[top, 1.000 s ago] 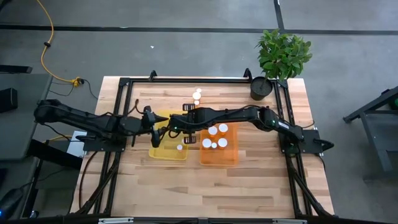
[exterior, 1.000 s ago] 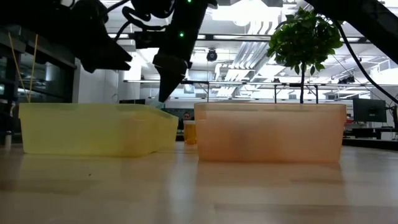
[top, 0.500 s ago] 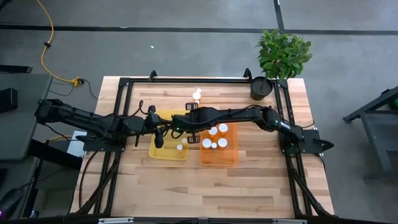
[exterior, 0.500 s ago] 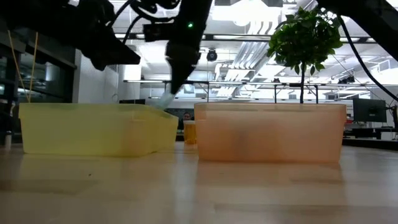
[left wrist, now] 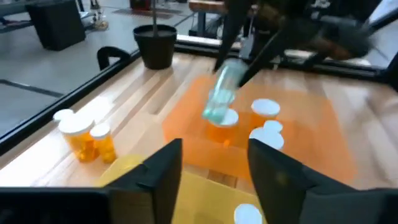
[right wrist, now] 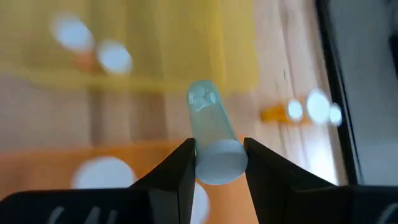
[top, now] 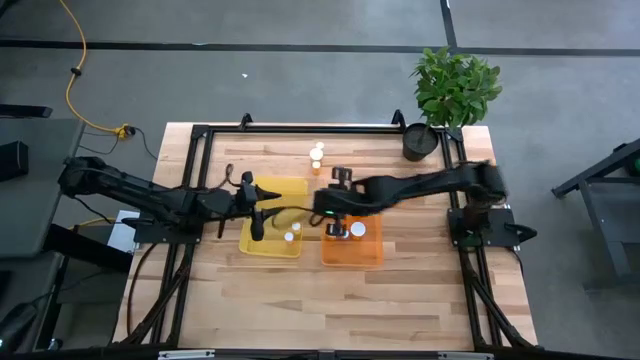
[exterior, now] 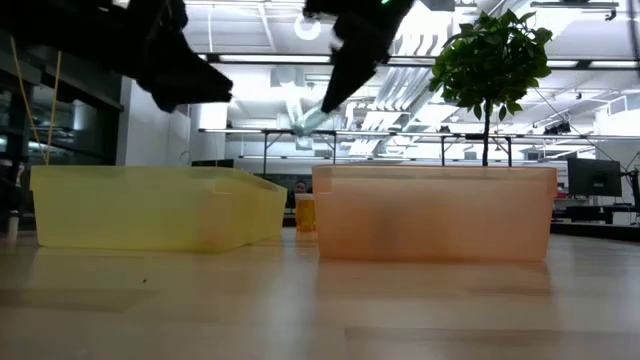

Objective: Pick and place medicine bottles into bin by pill shape (circle, oval)
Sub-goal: Put the blue bottle pill into the yellow bin

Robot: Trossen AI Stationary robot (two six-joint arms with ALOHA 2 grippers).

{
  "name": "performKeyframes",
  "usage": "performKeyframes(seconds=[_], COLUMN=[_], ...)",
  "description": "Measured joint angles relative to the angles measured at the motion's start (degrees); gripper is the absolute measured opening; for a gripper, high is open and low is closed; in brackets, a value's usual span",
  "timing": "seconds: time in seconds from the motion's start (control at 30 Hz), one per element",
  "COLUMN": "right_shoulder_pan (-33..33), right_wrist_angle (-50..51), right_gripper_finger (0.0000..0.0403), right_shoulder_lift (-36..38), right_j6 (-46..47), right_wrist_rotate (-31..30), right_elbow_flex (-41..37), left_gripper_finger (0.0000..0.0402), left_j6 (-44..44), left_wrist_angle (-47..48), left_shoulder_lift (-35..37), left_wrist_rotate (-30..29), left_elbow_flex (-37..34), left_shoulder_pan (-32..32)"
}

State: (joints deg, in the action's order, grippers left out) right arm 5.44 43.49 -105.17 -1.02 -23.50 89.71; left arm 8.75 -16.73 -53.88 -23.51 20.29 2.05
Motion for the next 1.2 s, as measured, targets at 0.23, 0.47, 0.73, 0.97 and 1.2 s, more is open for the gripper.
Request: performKeyframes(seconds=[0.23,0.47,0.73,0.97,1.2], right_shoulder_pan=[2.6,4.6,5.2,5.1,5.3], right_wrist_angle=[-33.7,-45.5,-44.1,-41.7,-40.5], right_gripper_finger=[0.0106,0.0106,0.0106,0.0106,0.0106], right_shoulder_lift=[14.9,18.8,16.3,16.0,15.9], right_j6=[1.2,4.4,7.4,12.1,12.6], right_wrist_rotate=[0.6,1.4,1.4,2.5,4.6], right_elbow_flex=[-24.1,-33.4,-34.2,-34.2,-34.2], left_gripper_finger=[0.0248,0.0285,0.0286,0.0286,0.0286], left_j6=[-3.1,-9.9,-12.3,-9.9,2.3], left_wrist_angle=[-10.7,-20.7,-20.3,-10.9,4.7], left_shoulder_lift=[-9.3,-17.3,-25.7,-27.1,-27.2], left_wrist_rotate=[1.1,3.4,4.1,4.0,3.8], left_elbow_flex=[0.1,2.7,9.2,14.6,21.2], left_shoulder_pan=[-0.7,0.0,1.2,3.0,2.9])
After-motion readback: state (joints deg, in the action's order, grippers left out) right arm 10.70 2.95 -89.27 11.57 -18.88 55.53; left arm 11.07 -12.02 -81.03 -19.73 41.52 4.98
